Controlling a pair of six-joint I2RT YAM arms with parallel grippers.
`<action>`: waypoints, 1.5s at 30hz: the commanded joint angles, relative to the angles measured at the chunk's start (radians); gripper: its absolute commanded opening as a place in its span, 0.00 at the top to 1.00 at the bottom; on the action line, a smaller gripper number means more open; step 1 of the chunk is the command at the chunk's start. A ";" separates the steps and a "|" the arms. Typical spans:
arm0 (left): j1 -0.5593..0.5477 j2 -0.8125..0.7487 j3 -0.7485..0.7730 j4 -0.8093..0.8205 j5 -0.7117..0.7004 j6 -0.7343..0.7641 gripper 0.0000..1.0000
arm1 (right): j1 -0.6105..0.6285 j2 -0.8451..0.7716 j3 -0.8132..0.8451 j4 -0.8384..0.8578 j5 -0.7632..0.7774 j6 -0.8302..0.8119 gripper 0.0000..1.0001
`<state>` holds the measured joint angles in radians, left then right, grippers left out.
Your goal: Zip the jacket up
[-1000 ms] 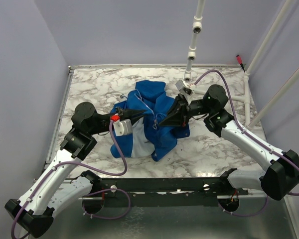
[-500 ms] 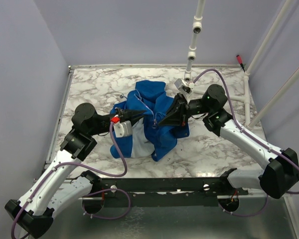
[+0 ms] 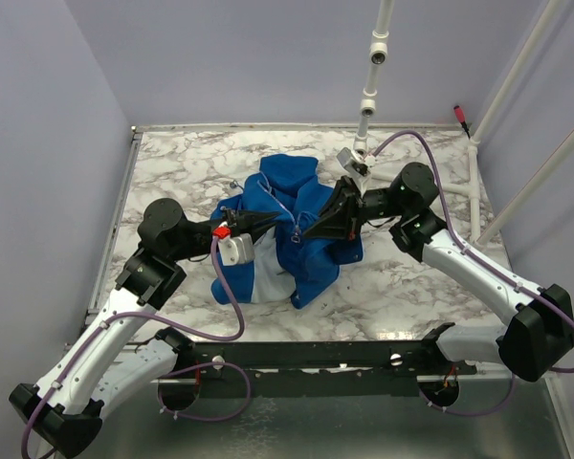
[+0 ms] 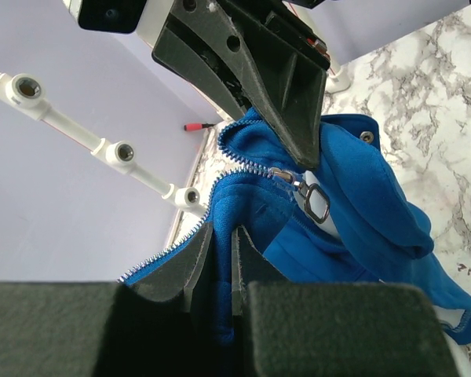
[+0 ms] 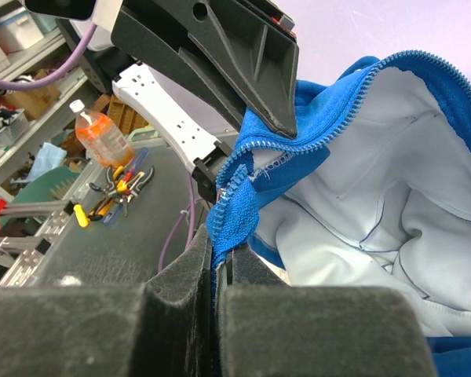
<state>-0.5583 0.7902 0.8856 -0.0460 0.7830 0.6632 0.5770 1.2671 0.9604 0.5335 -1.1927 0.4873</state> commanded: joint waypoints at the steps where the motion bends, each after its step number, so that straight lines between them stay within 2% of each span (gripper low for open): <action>1: 0.000 -0.018 -0.005 0.042 0.007 0.020 1.00 | 0.009 -0.002 0.012 0.064 0.030 0.034 0.99; 6: 0.000 -0.019 -0.007 0.042 0.007 0.021 1.00 | 0.008 -0.011 0.008 0.057 0.045 0.027 0.99; 14: 0.000 -0.007 0.017 0.085 -0.044 -0.036 1.00 | 0.008 -0.059 -0.041 -0.046 0.056 -0.048 0.99; 22: -0.001 0.013 0.025 0.126 -0.067 -0.076 1.00 | 0.008 -0.065 -0.055 -0.006 0.064 -0.034 0.99; 31: 0.000 0.016 0.014 0.131 -0.070 -0.057 1.00 | 0.009 -0.022 -0.074 0.232 0.127 0.095 0.99; 40: -0.002 0.024 0.014 0.170 -0.108 -0.056 1.00 | 0.009 -0.014 -0.125 0.314 0.214 0.126 0.99; 43: -0.003 0.041 0.031 0.209 -0.161 -0.071 1.00 | 0.009 0.006 -0.171 0.457 0.277 0.175 0.99; 45: -0.003 0.051 0.049 0.208 -0.170 -0.079 1.00 | 0.010 0.038 -0.232 0.680 0.313 0.273 0.99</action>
<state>-0.5587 0.8257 0.8864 0.0807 0.6731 0.6018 0.5770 1.2583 0.8085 0.8532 -0.9916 0.6209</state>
